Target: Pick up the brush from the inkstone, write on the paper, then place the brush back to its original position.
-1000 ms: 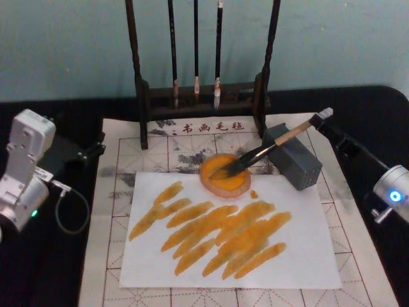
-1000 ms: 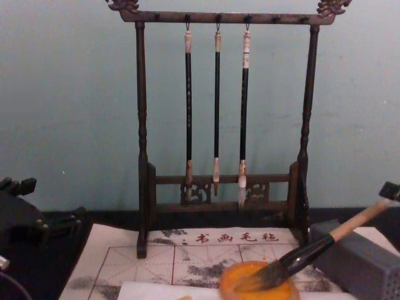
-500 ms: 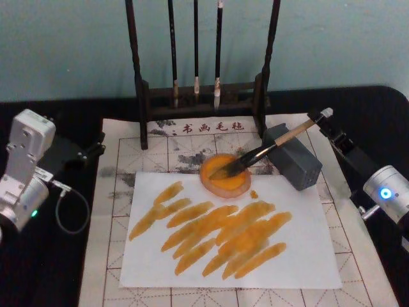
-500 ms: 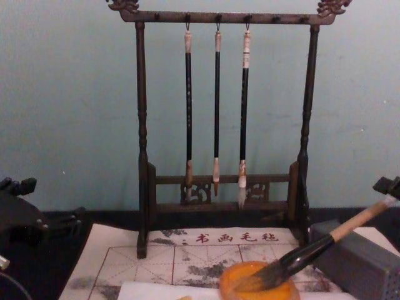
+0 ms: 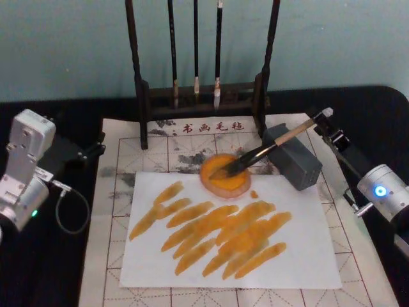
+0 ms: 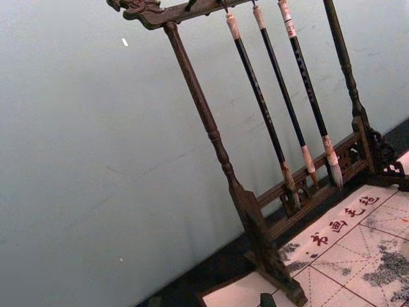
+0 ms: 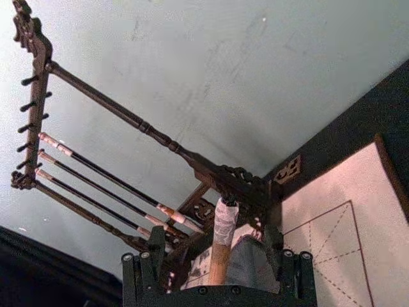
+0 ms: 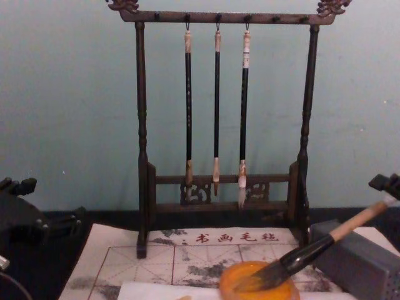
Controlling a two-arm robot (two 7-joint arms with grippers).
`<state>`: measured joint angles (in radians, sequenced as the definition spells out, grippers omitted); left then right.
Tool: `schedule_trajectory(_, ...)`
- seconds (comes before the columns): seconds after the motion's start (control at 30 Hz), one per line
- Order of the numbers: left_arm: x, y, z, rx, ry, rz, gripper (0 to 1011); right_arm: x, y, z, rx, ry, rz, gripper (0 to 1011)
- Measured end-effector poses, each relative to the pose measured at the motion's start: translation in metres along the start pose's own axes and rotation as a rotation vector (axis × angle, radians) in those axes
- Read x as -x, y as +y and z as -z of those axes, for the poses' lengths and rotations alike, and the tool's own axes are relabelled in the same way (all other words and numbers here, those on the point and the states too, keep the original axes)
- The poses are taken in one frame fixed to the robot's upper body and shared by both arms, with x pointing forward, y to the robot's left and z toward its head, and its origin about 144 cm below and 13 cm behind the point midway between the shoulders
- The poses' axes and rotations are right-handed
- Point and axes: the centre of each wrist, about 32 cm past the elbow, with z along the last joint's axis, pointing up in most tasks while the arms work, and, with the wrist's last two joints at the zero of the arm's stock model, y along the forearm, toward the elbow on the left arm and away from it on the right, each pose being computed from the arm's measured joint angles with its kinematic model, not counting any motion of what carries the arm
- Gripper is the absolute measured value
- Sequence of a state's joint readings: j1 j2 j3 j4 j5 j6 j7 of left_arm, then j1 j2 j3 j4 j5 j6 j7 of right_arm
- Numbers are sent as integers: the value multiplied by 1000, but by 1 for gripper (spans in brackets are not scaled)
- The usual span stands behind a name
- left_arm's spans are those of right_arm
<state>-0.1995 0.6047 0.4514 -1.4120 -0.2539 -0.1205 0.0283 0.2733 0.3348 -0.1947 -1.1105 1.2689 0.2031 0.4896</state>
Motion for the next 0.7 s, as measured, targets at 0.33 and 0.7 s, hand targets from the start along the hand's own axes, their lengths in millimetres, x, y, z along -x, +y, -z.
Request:
schedule_trajectory(0.33, 0, 0, 0, 0, 0, 0, 1001, -2, 6, 4, 18, 26, -6, 1000)
schedule_trajectory(0.7, 0, 0, 0, 0, 0, 0, 1001, -5, 10, 4, 21, 41, -18, 1000)
